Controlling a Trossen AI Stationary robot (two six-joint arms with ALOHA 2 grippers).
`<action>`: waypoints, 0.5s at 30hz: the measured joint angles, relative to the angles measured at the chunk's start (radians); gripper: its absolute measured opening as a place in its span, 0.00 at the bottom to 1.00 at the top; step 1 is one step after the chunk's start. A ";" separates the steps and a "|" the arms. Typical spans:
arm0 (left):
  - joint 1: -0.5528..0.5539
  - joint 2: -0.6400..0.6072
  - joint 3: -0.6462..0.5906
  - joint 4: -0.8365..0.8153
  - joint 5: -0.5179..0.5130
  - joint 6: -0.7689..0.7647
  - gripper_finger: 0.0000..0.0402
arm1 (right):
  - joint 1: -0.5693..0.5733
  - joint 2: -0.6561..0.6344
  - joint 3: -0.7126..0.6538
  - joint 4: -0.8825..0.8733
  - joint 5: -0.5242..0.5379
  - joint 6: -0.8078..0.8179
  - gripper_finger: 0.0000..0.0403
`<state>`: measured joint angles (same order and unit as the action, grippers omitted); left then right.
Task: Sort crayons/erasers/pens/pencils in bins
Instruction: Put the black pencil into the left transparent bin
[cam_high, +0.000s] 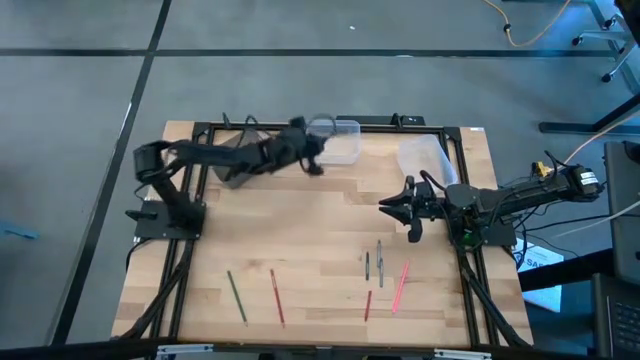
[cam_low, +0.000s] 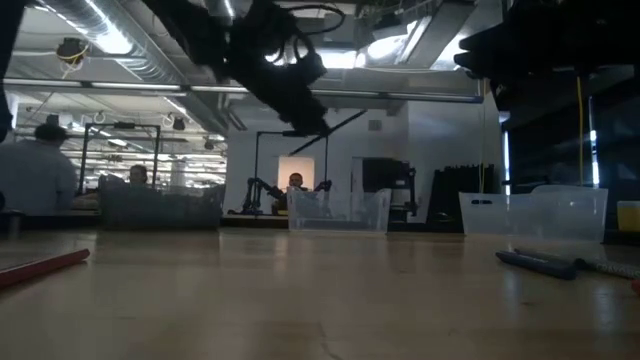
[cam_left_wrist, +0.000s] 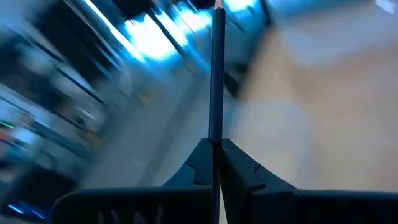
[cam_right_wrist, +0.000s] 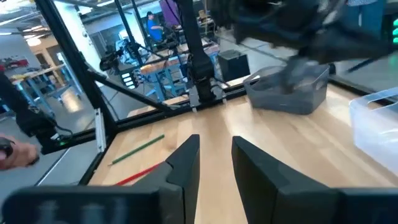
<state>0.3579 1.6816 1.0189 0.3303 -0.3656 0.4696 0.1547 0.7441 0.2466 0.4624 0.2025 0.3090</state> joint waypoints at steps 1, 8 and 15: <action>0.028 0.030 0.007 0.083 0.016 0.026 0.00 | 0.000 0.000 0.000 0.002 0.006 -0.002 0.24; 0.126 0.212 0.150 0.034 0.114 -0.032 0.00 | 0.000 0.000 0.000 -0.017 0.006 -0.030 0.24; 0.104 0.280 0.233 -0.103 0.042 -0.030 0.08 | 0.000 0.000 0.000 -0.037 0.006 -0.029 0.24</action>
<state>0.4617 1.9614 1.2520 0.2272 -0.3232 0.4397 0.1543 0.7437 0.2466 0.4257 0.2089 0.2798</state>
